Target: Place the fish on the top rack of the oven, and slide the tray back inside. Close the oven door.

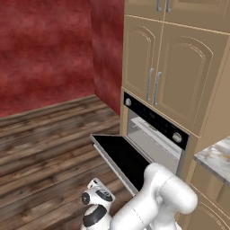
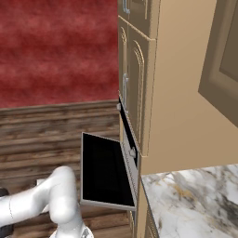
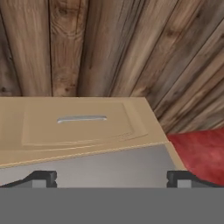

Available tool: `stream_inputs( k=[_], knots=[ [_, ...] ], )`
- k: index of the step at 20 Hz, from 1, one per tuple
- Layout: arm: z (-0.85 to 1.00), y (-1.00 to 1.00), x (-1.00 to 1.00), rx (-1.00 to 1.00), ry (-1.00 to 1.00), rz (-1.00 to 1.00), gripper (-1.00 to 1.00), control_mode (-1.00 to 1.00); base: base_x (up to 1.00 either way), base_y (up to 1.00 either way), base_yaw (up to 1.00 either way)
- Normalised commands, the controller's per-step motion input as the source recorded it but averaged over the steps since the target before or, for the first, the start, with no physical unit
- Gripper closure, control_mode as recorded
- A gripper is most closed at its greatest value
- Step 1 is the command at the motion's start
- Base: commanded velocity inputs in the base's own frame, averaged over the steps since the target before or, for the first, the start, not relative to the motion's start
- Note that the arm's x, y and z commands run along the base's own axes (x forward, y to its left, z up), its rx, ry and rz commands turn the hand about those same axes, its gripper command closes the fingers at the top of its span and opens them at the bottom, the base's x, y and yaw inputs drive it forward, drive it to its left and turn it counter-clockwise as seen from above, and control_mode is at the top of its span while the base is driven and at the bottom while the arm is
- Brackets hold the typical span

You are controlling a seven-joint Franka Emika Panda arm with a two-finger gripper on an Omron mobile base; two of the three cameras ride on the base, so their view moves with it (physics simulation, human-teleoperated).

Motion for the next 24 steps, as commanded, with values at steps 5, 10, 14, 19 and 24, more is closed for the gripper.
stream_inputs(
  k=[5,10,14,19,24],
  knots=[
    [-0.65,0.02,0.51,0.00,0.00,0.00,-1.00,-1.00,0.00,0.00,0.00],
    [-0.91,0.00,0.35,0.00,-0.03,-0.01,-1.00,-1.00,0.00,0.00,0.00],
    [-1.00,0.00,0.18,-0.04,-0.06,-0.02,-1.00,-1.00,0.00,0.00,0.00],
    [-1.00,0.01,0.16,-0.09,-0.08,-0.01,-1.00,-1.00,0.00,0.00,0.00],
    [-1.00,0.07,0.10,-0.16,-0.11,-0.02,-1.00,-1.00,0.00,0.00,0.00]
  ],
)
